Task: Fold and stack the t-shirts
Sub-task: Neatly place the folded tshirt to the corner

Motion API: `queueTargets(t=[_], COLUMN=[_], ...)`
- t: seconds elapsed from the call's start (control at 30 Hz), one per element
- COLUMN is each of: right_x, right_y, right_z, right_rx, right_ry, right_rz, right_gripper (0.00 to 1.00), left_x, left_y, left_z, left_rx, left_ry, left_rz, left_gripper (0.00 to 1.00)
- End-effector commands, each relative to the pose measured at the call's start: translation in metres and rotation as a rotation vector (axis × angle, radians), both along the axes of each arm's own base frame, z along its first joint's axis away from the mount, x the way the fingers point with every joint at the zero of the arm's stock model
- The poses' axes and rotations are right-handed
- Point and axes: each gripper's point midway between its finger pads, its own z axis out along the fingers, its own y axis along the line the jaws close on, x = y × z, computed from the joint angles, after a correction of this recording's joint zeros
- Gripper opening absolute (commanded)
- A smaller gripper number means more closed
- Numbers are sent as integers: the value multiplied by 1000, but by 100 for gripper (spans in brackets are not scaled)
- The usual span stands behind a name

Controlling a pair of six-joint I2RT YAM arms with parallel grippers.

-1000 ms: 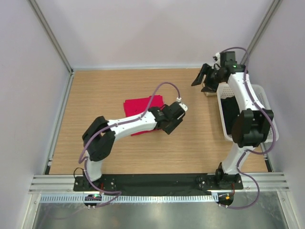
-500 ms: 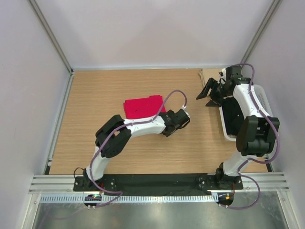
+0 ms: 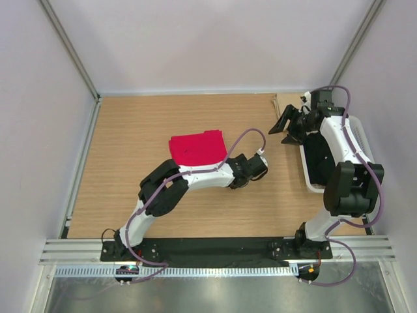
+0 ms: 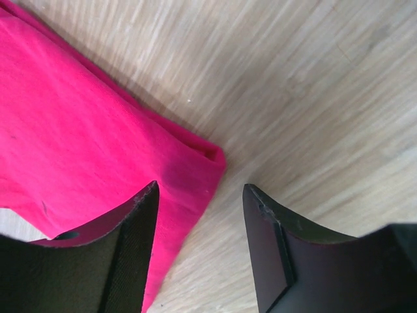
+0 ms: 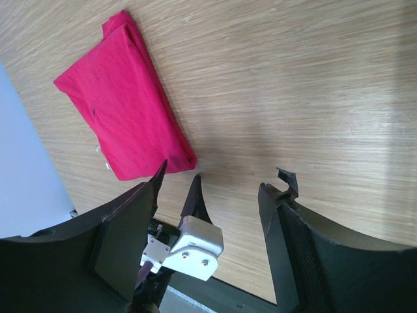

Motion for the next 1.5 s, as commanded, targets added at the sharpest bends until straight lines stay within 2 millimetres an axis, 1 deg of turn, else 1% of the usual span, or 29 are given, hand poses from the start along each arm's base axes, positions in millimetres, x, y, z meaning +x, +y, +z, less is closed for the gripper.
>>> queueTargets(t=[0.0, 0.13, 0.23, 0.27, 0.33, 0.43, 0.47, 0.5, 0.57, 0.6, 0.67, 0.73, 0.77, 0.8, 0.83, 0.87, 0.9, 0.93, 0.97, 1.0, 1.03, 1.07, 1.1, 1.13, 1.17, 1.23, 1.27, 1.4, 1.47], right_x=[-1, -1, 1, 1, 2, 6, 6, 8, 16, 22, 30, 41, 44, 46, 52, 54, 59, 59, 60, 62, 61, 61, 69, 72, 64, 69, 69, 70, 69], right_y=[-1, -3, -5, -6, -8, -6, -6, -6, -5, -1, 5, 8, 10, 11, 15, 19, 24, 34, 44, 52, 64, 72, 77, 80, 106, 122, 137, 166, 172], right_z=[15, 13, 12, 11, 5, -7, -10, -12, -17, -16, -21, -19, -30, -31, -30, -38, -40, -43, -42, -51, -54, -56, -55, -56, -59, -64, -63, -73, -82], right_rx=[3, 7, 10, 6, 4, 25, 29, 30, 46, 75, 121, 140, 152, 161, 175, 192, 212, 229, 269, 281, 290, 309, 349, 380, 412, 440, 456, 484, 478], right_ry=[-59, -52, -50, -44, -24, 11, 20, 22, 29, 11, 13, -6, 25, 36, 34, 55, 56, 64, 73, 92, 99, 103, 93, 94, 113, 119, 111, 129, 146], right_rz=[9, 11, 5, -2, -17, -23, -24, -25, -35, -24, -17, -9, -1, -1, 11, 16, 17, 38, 59, 66, 87, 99, 75, 67, 112, 112, 140, 153, 152], right_gripper=[73, 73, 73, 73, 73, 73, 73, 73, 73, 73, 73, 75, 76, 76, 76, 76, 76, 76, 76, 76, 76, 76, 77, 77, 77, 78, 78, 78, 78], left_x=[13, 15, 18, 18, 20, 24, 23, 24, 19, 18, 12, 9, 8, 6, 5, 5, 3, 3, 4, 2, 1, 1, 2, 2, 2, 3, 4, 4, 5], left_y=[-7, -6, -9, -8, -6, -2, -3, -2, -1, -1, 2, 4, 8, 11, 14, 17, 21, 22, 26, 26, 29, 30, 30, 32, 34, 36, 38, 38, 38], left_z=[1, -8, -10, -12, -14, -7, -3, 11, 20, 36, 39, 55, 56, 58, 67, 69, 68, 77, 77, 80, 80, 83, 84, 84, 84, 85, 86, 90, 95], left_rx=[-2, 30, 20, 26, 23, 0, -16, -50, -81, -120, -155, -193, -193, -192, -216, -227, -230, -251, -255, -264, -263, -267, -274, -272, -273, -276, -278, -284, -290], left_ry=[-51, -56, -53, -51, -39, -31, -28, -31, -21, -31, 6, 6, 7, 17, 15, 22, 34, 28, 33, 42, 51, 52, 58, 61, 64, 67, 68, 63, 57], left_rz=[5, 3, -2, -3, -3, 2, -2, 1, -11, -12, -17, -22, -19, -16, -10, -5, -4, -7, 2, -3, -3, -3, -1, 0, 6, 16, 19, 18, 19], left_gripper=[56, 50, 37, 28, 21, 1, 0, 0, 0, 0, 0, 0, 0, 0, 0, 0, 0, 0, 0, 0, 0, 0, 0, 0, 0, 0, 0, 0, 0])
